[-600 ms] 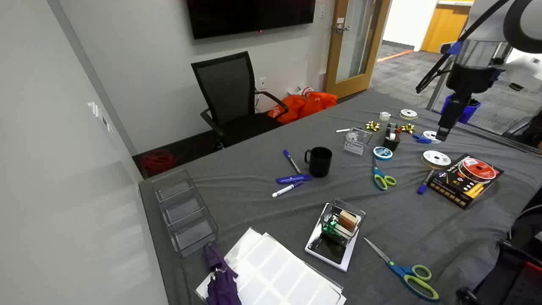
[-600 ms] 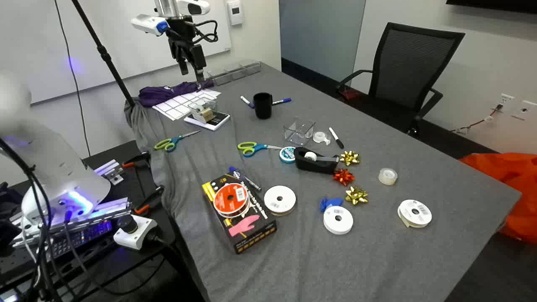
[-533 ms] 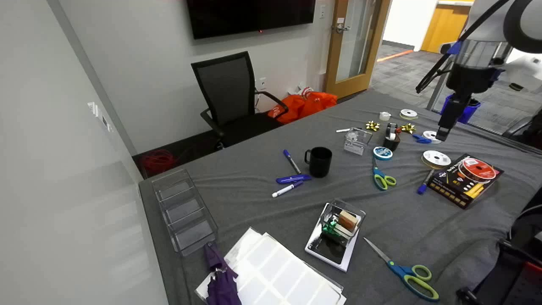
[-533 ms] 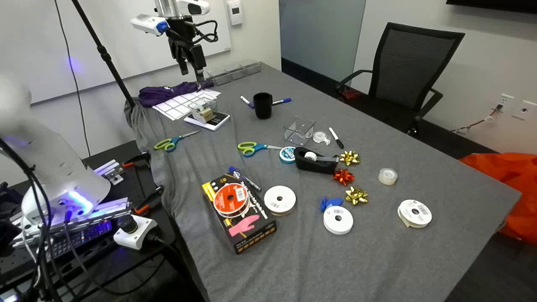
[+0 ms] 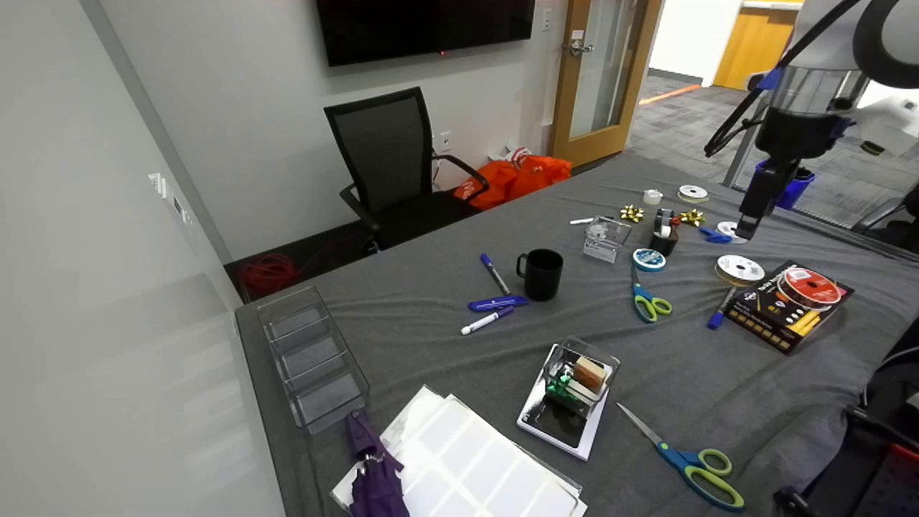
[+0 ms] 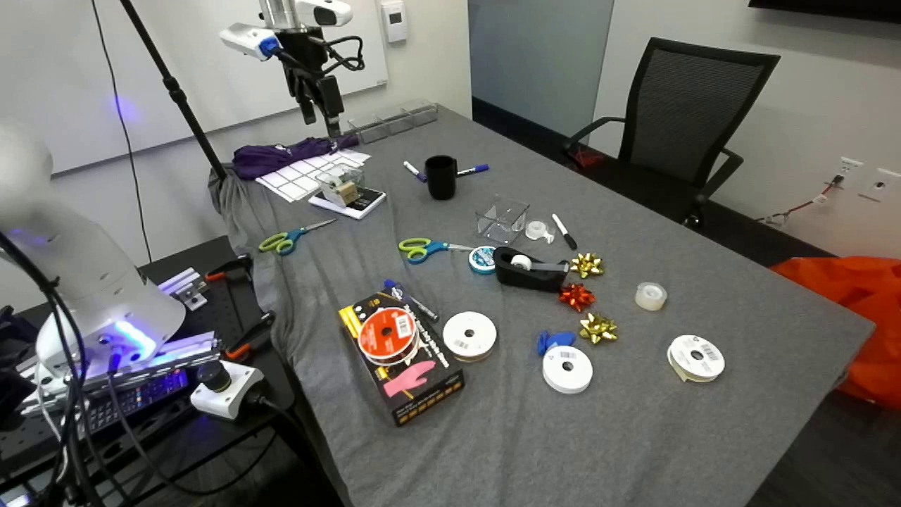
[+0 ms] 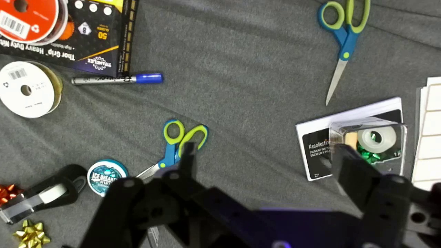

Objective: Pick up the white marker on the left and then put it in the black cup

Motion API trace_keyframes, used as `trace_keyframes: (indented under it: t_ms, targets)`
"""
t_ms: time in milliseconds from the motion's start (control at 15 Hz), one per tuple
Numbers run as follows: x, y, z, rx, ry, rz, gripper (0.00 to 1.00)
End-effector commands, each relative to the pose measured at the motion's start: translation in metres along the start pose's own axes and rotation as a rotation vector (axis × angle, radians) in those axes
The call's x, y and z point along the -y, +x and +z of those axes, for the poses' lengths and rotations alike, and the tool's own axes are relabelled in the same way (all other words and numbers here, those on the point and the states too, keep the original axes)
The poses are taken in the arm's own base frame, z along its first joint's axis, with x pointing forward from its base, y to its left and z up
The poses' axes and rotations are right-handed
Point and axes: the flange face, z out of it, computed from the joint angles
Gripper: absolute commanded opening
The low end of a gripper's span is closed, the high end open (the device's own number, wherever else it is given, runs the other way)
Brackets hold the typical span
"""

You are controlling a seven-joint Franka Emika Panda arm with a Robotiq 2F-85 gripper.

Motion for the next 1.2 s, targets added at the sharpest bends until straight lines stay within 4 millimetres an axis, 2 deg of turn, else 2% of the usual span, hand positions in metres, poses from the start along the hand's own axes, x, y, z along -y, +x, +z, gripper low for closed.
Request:
trace_keyframes:
  t_ms: [0,200,667,933,1133]
  targets:
    - [0.011,0.024,0.003,-0.019,0.085,0.182,1.0]
    - [0.02,0.052,0.002,-0.044,0.157,0.352,1.0]
    - [0.035,0.134,0.001,-0.107,0.267,0.752,1.0]
    - [0.053,0.181,0.021,-0.1,0.321,0.981,1.0]
    - [0.069,0.209,0.04,-0.082,0.368,1.148,1.0]
